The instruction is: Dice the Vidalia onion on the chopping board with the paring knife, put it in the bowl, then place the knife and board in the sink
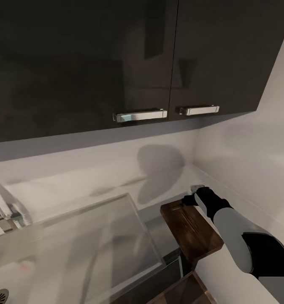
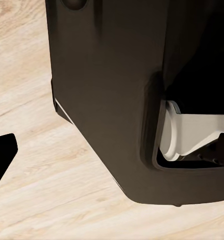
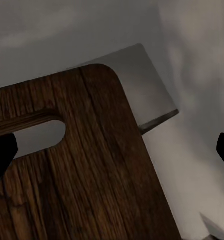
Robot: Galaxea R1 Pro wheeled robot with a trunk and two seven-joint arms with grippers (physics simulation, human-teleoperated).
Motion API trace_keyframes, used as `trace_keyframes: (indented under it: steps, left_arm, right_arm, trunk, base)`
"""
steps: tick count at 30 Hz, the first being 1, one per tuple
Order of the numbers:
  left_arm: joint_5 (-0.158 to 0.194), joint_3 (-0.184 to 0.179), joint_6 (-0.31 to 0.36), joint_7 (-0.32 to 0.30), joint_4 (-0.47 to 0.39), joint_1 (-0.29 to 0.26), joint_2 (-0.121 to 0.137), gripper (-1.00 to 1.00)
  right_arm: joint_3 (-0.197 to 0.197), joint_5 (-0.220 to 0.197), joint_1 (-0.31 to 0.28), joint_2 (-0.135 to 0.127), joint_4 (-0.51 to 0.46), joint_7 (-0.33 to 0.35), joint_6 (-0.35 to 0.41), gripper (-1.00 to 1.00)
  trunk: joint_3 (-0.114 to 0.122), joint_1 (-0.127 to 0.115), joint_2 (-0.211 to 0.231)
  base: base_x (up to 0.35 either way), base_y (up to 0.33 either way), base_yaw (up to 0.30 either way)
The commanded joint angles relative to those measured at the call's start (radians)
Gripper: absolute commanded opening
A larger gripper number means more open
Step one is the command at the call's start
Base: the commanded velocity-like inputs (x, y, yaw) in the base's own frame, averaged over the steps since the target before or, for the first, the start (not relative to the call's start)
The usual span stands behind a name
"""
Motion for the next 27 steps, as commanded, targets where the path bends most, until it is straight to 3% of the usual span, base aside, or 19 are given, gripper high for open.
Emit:
trace_keyframes:
  steps: [1, 27]
  left_arm:
    - [0.002, 0.000, -0.005, 0.000, 0.001, -0.001, 0.000, 1.00]
    - [0.002, 0.000, -0.005, 0.000, 0.001, -0.001, 0.000, 1.00]
  right_arm:
    - [-0.004, 0.009, -0.001, 0.000, -0.002, 0.002, 0.005, 1.00]
    - [-0.006, 0.009, -0.001, -0.001, -0.018, 0.034, 0.003, 1.00]
  trunk:
    - [-0.003, 0.001, -0.002]
    - [-0.040, 0.001, -0.002]
  base:
    - [0.000, 0.000, 0.000]
    - [0.000, 0.000, 0.000]
